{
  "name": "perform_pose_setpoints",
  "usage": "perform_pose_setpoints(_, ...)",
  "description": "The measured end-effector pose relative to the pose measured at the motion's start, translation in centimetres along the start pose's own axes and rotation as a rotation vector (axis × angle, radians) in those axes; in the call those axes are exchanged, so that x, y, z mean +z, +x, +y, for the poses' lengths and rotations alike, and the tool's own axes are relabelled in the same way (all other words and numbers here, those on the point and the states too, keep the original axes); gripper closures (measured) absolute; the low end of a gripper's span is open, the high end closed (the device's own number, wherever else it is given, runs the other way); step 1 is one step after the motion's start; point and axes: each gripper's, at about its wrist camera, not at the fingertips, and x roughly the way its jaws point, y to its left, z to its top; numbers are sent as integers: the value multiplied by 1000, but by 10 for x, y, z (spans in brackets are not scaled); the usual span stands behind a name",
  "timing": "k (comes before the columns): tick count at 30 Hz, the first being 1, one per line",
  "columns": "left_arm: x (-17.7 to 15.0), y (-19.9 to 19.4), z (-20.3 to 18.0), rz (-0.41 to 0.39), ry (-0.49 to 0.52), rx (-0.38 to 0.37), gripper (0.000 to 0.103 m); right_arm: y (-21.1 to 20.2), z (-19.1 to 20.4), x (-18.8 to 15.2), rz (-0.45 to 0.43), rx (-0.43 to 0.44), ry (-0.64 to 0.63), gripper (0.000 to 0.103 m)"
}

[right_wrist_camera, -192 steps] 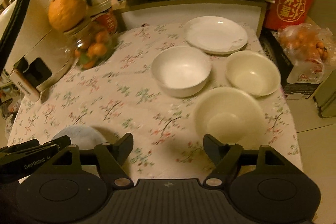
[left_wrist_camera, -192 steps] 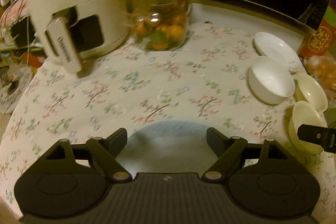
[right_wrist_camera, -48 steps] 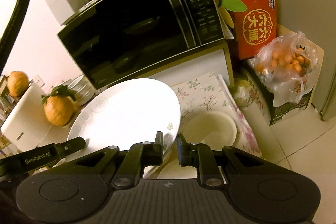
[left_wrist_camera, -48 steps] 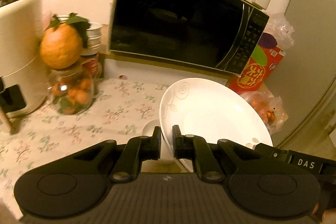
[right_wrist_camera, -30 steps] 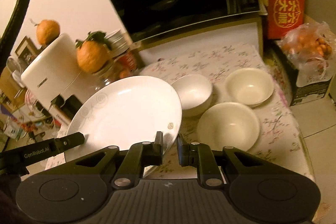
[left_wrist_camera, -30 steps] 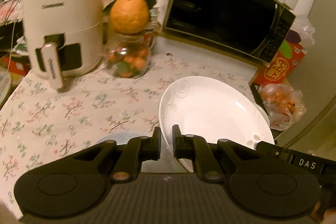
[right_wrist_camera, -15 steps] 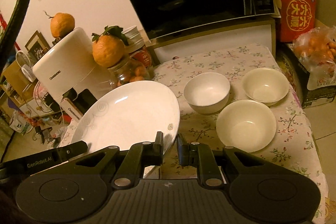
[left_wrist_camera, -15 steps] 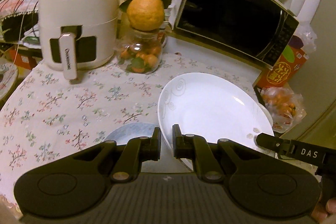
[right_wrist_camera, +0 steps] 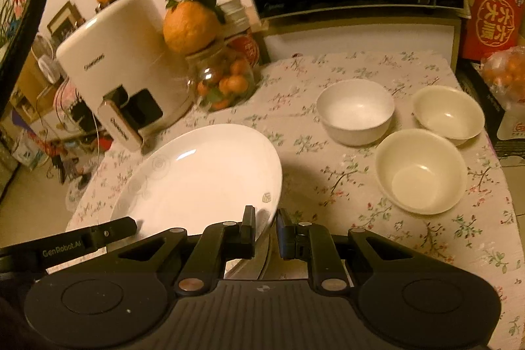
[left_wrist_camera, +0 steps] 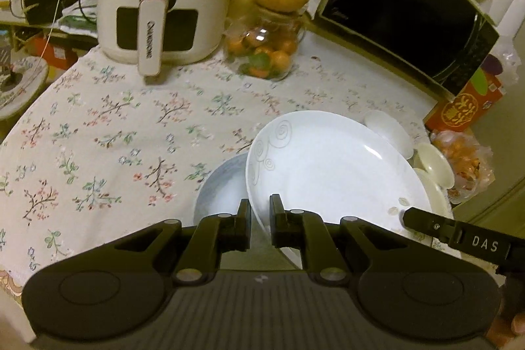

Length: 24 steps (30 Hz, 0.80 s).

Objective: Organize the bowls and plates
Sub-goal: 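Carry the held white plate with both grippers over the white plate stack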

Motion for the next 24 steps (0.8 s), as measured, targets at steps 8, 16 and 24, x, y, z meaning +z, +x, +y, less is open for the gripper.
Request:
perform_pose_setpoints(8, -5, 6, 12, 13, -1, 33, 94, 18, 13, -15, 58, -17, -42, 89)
perform_pose_setpoints(16, -10, 10, 19, 40, -6, 61, 94, 28, 22, -24, 95, -27, -57, 89)
perform_pose_setpoints(24, -14, 14, 21, 61, 2, 81, 94, 34, 23, -29, 118, -37, -60, 89)
